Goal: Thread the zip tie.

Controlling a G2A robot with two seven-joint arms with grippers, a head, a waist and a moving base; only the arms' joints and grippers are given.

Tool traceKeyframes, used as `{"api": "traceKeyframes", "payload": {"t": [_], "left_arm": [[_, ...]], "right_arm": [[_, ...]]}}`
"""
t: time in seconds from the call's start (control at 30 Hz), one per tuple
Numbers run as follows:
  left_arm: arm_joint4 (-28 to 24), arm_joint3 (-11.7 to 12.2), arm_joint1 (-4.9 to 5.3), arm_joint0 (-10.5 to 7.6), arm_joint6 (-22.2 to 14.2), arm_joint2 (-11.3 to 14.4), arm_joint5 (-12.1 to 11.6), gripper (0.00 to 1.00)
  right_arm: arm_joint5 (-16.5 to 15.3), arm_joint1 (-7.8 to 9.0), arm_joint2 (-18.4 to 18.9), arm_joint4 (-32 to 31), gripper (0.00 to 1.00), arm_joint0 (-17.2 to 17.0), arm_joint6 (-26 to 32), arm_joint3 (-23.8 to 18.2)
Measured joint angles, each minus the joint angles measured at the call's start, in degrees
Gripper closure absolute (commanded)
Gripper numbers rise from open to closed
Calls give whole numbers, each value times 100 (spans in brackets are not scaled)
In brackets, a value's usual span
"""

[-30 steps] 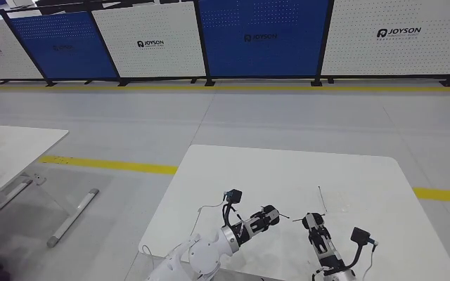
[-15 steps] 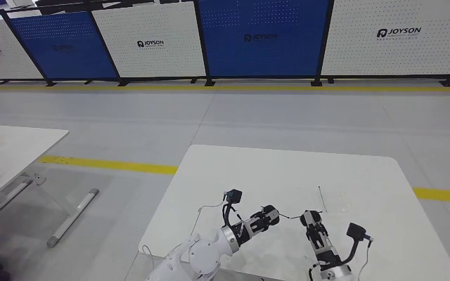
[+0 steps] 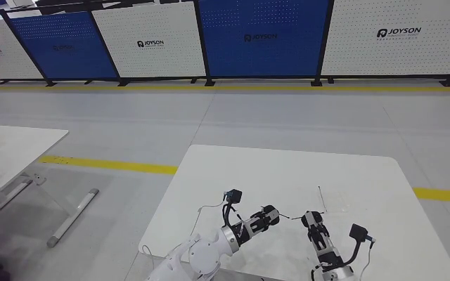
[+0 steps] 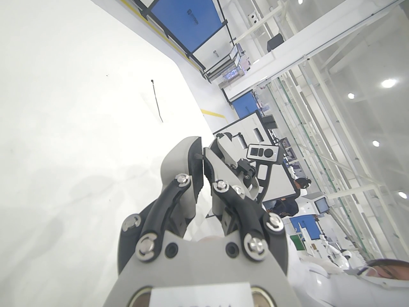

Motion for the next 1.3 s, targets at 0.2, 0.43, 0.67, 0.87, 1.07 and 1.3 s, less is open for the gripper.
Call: {"api": "traceKeyframes", "payload": {"t": [0.2, 0.43, 0.67, 0.87, 1.07, 1.3], "left_arm": [[0, 0, 0, 0, 0, 0, 0, 100], [0, 0, 0, 0, 0, 0, 0, 100], [0, 0, 0, 0, 0, 0, 0, 100], [0, 0, 0, 0, 0, 0, 0, 100], [0, 0, 0, 0, 0, 0, 0, 100], [0, 0, 0, 0, 0, 0, 0, 100]], "right_arm": [[68, -29, -28, -49, 100, 71, 83, -4], [217, -66, -68, -171, 100, 159, 112, 44], [237, -95, -78, -209, 100, 171, 124, 67], [135, -111, -38, -200, 100, 107, 58, 9], [2, -109, 52, -88, 100, 30, 192, -25], [22, -119, 120, -17, 100, 50, 352, 24]]}}
